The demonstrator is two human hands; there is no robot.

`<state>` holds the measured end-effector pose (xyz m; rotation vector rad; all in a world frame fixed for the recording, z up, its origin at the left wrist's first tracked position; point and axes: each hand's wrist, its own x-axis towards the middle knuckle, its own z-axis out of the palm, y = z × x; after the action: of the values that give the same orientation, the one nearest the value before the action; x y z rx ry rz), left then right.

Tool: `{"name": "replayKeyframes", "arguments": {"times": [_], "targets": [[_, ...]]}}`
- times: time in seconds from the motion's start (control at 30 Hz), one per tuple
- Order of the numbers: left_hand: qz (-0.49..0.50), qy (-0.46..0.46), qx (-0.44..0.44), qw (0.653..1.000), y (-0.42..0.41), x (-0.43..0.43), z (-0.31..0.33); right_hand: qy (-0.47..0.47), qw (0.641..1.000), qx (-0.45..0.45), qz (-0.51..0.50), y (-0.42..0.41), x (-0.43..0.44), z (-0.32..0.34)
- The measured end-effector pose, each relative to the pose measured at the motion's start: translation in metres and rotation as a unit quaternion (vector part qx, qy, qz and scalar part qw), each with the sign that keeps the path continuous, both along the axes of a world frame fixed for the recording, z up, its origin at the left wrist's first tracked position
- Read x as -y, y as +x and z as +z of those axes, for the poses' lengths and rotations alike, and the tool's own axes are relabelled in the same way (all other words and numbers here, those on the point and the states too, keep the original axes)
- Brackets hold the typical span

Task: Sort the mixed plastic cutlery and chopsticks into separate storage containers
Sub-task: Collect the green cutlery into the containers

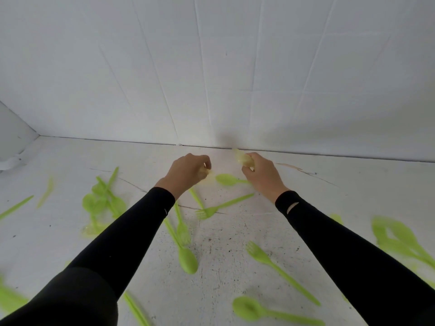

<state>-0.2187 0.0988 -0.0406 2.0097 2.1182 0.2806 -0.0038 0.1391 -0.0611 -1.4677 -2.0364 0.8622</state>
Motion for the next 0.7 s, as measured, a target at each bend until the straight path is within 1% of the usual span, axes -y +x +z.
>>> {"name": "replayKeyframes", "arguments": {"times": [0.03, 0.07, 0.1, 0.13, 0.17, 0.2, 0.23, 0.27, 0.3, 0.37, 0.43, 0.5, 0.57, 0.63, 0.7], "targets": [[0.032, 0.036, 0.065, 0.997, 0.005, 0.006, 0.008, -0.018, 0.999, -0.046, -0.019, 0.003, 0.011, 0.007], [0.064, 0.080, 0.149, 0.983, 0.011, 0.012, 0.018, -0.039, 0.994, -0.094, -0.039, 0.004, 0.020, 0.013], [0.089, 0.120, 0.235, 0.960, 0.019, 0.021, 0.030, -0.060, 0.986, -0.144, -0.060, 0.004, 0.031, 0.022], [0.103, 0.146, 0.298, 0.938, 0.028, 0.029, 0.041, -0.088, 0.973, -0.195, -0.082, 0.003, 0.041, 0.031], [0.113, 0.156, 0.330, 0.924, 0.037, 0.038, 0.048, -0.126, 0.954, -0.251, -0.102, 0.002, 0.051, 0.039], [0.119, 0.157, 0.346, 0.917, 0.046, 0.051, 0.055, -0.173, 0.931, -0.303, -0.110, 0.002, 0.063, 0.049], [0.123, 0.151, 0.366, 0.910, 0.054, 0.060, 0.056, -0.223, 0.906, -0.345, -0.105, 0.003, 0.073, 0.056], [0.126, 0.144, 0.394, 0.899, 0.062, 0.073, 0.058, -0.262, 0.889, -0.366, -0.083, 0.004, 0.085, 0.062], [0.131, 0.135, 0.424, 0.886, 0.069, 0.086, 0.058, -0.284, 0.882, -0.372, -0.057, 0.006, 0.097, 0.065], [0.153, 0.124, 0.470, 0.860, 0.081, 0.109, 0.058, -0.293, 0.886, -0.359, -0.023, 0.009, 0.118, 0.066], [0.174, 0.119, 0.505, 0.837, 0.090, 0.132, 0.059, -0.289, 0.892, -0.347, -0.009, 0.010, 0.136, 0.068], [0.187, 0.120, 0.540, 0.812, 0.099, 0.155, 0.063, -0.295, 0.888, -0.353, 0.008, 0.010, 0.153, 0.072], [0.190, 0.126, 0.563, 0.795, 0.104, 0.175, 0.066, -0.302, 0.881, -0.364, 0.024, 0.010, 0.167, 0.077], [0.182, 0.130, 0.566, 0.794, 0.102, 0.189, 0.065, -0.302, 0.882, -0.359, 0.036, 0.012, 0.176, 0.081], [0.166, 0.132, 0.568, 0.795, 0.098, 0.205, 0.063, -0.296, 0.892, -0.338, 0.048, 0.014, 0.187, 0.083]]}}
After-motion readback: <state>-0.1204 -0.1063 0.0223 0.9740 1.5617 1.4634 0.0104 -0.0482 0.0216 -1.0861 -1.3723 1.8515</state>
